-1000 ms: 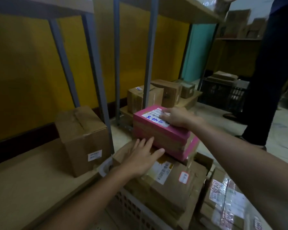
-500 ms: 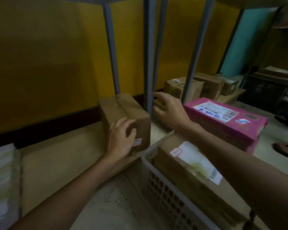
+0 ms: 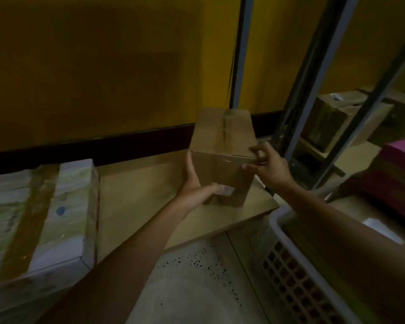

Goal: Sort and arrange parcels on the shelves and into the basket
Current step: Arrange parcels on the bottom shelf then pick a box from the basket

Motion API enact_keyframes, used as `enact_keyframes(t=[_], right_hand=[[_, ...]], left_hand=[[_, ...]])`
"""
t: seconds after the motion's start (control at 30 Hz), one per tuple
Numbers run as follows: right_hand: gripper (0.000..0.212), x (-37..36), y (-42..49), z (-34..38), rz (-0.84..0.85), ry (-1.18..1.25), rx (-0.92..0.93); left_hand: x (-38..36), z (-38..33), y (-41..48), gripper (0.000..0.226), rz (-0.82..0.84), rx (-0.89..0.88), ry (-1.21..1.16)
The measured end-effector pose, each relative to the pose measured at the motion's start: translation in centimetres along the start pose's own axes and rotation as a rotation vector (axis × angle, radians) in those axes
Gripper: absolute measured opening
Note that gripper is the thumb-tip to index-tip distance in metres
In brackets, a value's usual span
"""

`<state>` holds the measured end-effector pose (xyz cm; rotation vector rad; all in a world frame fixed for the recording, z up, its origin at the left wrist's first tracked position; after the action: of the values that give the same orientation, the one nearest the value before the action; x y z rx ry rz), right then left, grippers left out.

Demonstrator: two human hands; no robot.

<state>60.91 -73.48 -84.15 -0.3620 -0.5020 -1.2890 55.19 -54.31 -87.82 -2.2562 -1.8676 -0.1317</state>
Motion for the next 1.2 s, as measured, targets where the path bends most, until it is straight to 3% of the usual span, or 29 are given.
enact_keyframes(t=[0.07,0.2,0.27,0.47,0.53,0.63,0.7,0.77,0.83,0.9,0.93,1.03,1.1,1.2], right_hand=[[0.038,-1.1,0.7,1.1,0.023,-0.044,0.059],[0.038,-2.8,0.7,2.1,0.087,0.042,0.086],[0.034,-4.5,0.0,2.9,0.165,0.024,0.136],[0.029,-7.9,-2.5,4.9,0.261,-0.011,0.251],[0.027,-8.4,-3.2,6.1,0.3,-0.069,0.262],[0.028,-8.5,-4.3,8.7,0.299,-0.166,0.318],[0.03,-7.0,-4.3,10.9,0.168,-0.147,0.318],[0.039,-3.9,-3.8,13.2,-0.002,0.144,0.276],[0.052,-1.8,-3.2,15.1,0.011,0.532,0.238],[0.067,-1.5,-3.3,16.9,0.161,0.582,0.236],[0.073,-2.0,-3.7,17.3,0.249,0.533,0.244],[0.098,-3.7,-5.0,17.0,0.308,0.388,0.281],[0.109,-4.4,-5.6,16.5,0.262,0.32,0.317],[0.094,-5.2,-5.7,16.6,0.198,0.274,0.355]], left_hand=[[2.1,0.5,0.6,0.109,-0.127,0.007,-0.065],[3.6,2.5,-1.0,0.1,-0.25,0.098,0.132],[4.6,4.1,-3.0,0.098,-0.331,0.072,0.121],[4.3,8.0,-8.6,0.116,-0.267,0.024,-0.056],[4.7,8.5,-9.7,0.107,-0.347,0.137,-0.115],[5.4,8.2,-11.6,0.069,-0.45,0.287,-0.192],[6.1,5.2,-12.5,0.048,-0.559,0.227,-0.179],[7.8,0.2,-13.0,0.038,-0.708,0.069,-0.15],[9.6,-5.2,-13.4,0.025,-0.711,-0.137,-0.108],[10.3,-8.7,-13.5,0.012,-0.55,-0.336,-0.232],[10.2,-9.3,-13.5,0.015,-0.457,-0.386,-0.275],[9.6,-8.7,-13.4,0.064,-0.376,-0.305,-0.078],[9.7,-8.0,-13.8,0.063,-0.441,-0.291,0.049],[10.2,-7.3,-14.2,0.057,-0.495,-0.295,0.069]])
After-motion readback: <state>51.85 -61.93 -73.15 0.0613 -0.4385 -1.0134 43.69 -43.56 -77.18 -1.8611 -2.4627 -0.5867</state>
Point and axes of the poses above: each hand's wrist, its own y-axis towards the middle knuckle, its own x-axis out of the back of the hand, z = x × y, the point moved 6 cm from there along y, towards the middle knuckle, and after that the axes turned 14 degrees about z, right-handed, at the moved point
